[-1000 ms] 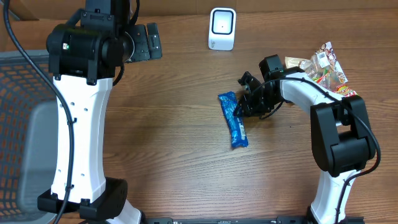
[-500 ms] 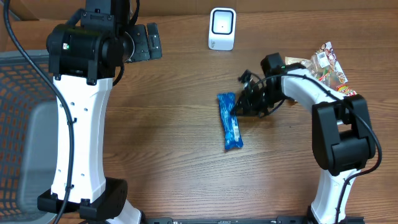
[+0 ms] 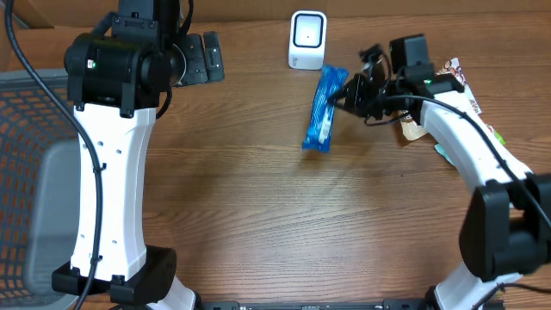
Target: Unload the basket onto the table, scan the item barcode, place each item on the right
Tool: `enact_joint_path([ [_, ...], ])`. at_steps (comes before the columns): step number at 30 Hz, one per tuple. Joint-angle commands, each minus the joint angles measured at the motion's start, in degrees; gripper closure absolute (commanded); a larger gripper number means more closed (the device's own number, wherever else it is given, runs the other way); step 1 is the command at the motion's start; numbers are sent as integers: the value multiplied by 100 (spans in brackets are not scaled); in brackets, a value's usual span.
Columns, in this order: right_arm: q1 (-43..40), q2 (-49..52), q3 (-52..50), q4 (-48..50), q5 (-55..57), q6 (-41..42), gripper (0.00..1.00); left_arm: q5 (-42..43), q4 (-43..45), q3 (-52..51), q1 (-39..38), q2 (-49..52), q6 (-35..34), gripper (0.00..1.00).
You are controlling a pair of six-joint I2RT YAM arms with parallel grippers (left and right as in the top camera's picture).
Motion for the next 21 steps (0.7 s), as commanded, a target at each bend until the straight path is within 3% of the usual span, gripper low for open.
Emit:
enact_joint_path([
  [1,26,-450,170,205,798,1342,96,-72,24,-9,-2,7,107,0],
  [12,144,-592,157,72,1891,4026,96,-74,24,-9,-2,7,107,0],
  [21,968,-374,-50,-404,3536,6026,96,-74,24,-9,-2,7,107,0],
])
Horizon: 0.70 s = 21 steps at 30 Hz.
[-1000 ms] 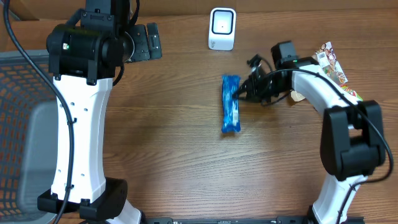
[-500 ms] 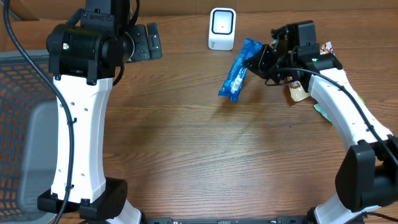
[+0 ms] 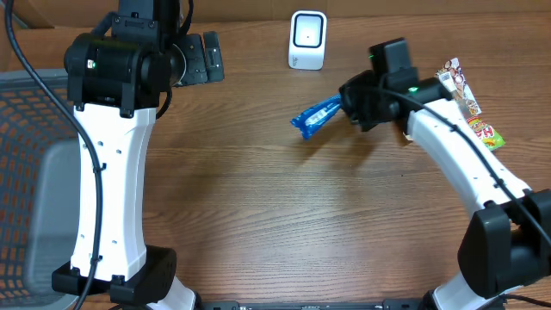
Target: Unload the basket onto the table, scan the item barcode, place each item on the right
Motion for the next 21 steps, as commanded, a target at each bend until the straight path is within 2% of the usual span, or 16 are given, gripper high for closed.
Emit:
enact_joint_path([
  [1,354,87,-81,79,946,1235,96,-74,24,-11,-2,7,107,0],
  [6,629,487,-90,155,1794,1558,96,-74,24,-9,-2,7,107,0],
  [15,745,1318,-90,337,1657,1547,96,-74,24,-9,-2,7,107,0],
  [20,743,1340,-87,323,1427,719,96,-76,26,-9,-2,7,107,0],
  [21,743,1340,-87,341,1327,367,90,-76,24,-9,-2,7,107,0],
])
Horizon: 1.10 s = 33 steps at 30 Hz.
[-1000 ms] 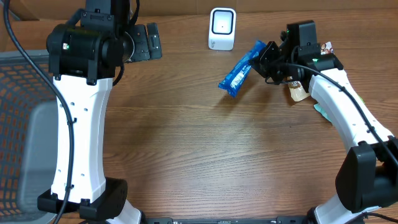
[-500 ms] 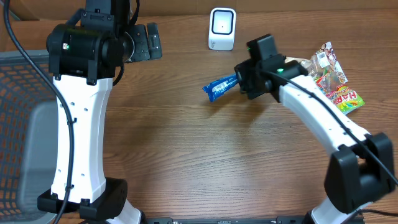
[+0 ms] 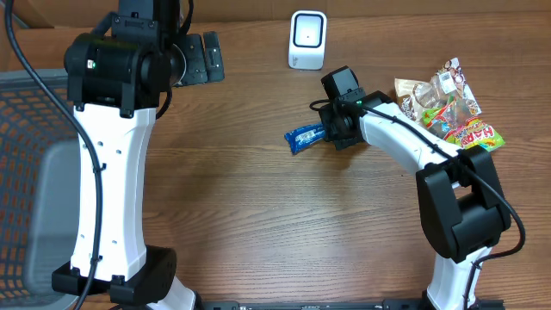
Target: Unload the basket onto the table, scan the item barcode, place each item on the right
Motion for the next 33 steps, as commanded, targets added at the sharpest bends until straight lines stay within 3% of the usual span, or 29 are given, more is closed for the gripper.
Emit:
enact_joint_path([
  [1,44,-50,17,59,-234,-1119,87,-76,24,-9,-2,7,107,0],
  [7,44,-232,28,-61,-1283,-4671,84,-76,24,-11,-2,7,107,0],
  [9,44,-382,31,-328,-1375,-5139,63,-76,24,-9,-2,7,107,0],
  [10,44,-485,46,-503,-1370,-5390,26,-76,24,-9,-2,7,107,0],
  [11,44,-555,79,-645,-1364,-5617,0,-76,24,-11,-2,7,107,0],
  [18,44,-763,737,-1794,-828,-7630,0,-74,24,-11,-2,7,107,0],
  [23,44,-715,800,-1294,-671,-10891,4,-76,24,-9,-2,7,107,0],
  [27,24,-450,800,-723,-772,-11971,2,-76,24,-11,-2,7,107,0],
  [33,-9,116,800,-608,-772,-13119,1,-76,24,-11,-2,7,107,0],
])
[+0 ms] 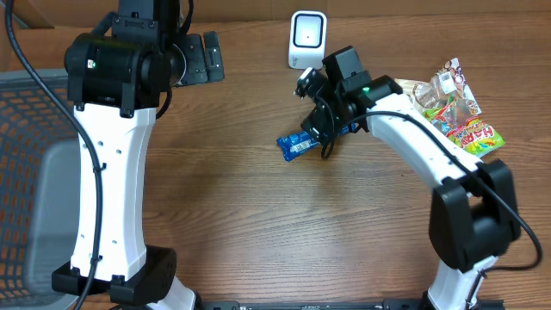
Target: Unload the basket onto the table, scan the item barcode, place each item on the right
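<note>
A blue snack packet lies crosswise just above the wooden table, in front of the white barcode scanner at the back edge. My right gripper is shut on the packet's right end, with its wrist turned over it. The scanner's face points toward the front, and the packet sits well in front of it and slightly left. My left gripper hangs at the back left, far from the packet, with its fingers apart and nothing between them.
A pile of colourful snack bags lies at the right, behind my right arm. A grey mesh basket stands at the far left edge. My left arm's white column rises over the table's left part.
My right gripper's wrist has turned and now sits higher behind the packet. The packet has shifted slightly left and toward the front. The left arm has not moved.
At first my right gripper held the blue packet lengthwise just right of the scanner's front. Then the packet was turned crosswise and stood farther left. It then sat lower and nearer the table's middle, and now it is slightly farther left again.
</note>
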Tool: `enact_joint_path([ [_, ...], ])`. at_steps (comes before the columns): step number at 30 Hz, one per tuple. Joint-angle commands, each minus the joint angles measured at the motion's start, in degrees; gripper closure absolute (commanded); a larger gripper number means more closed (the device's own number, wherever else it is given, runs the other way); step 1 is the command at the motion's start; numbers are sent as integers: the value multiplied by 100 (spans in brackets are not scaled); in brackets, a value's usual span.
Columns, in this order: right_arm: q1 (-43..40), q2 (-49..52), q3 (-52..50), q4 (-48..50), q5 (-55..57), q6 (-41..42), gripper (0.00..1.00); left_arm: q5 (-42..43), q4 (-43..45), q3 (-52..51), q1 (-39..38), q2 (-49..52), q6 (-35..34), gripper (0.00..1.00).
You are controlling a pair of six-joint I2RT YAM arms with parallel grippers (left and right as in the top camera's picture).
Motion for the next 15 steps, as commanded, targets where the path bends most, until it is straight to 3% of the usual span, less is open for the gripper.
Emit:
enact_joint_path([
  [1,-35,466,101,15,-11,-1226,0,-76,24,-9,-2,7,107,0],
  [8,-129,859,101,146,-699,-1335,4,-76,24,-11,-2,7,107,0],
  [13,-129,1010,101,68,-704,-1241,19,-74,24,-9,-2,7,107,0],
  [15,-129,1025,101,-28,-752,-999,31,-76,24,-9,-2,7,107,0],
])
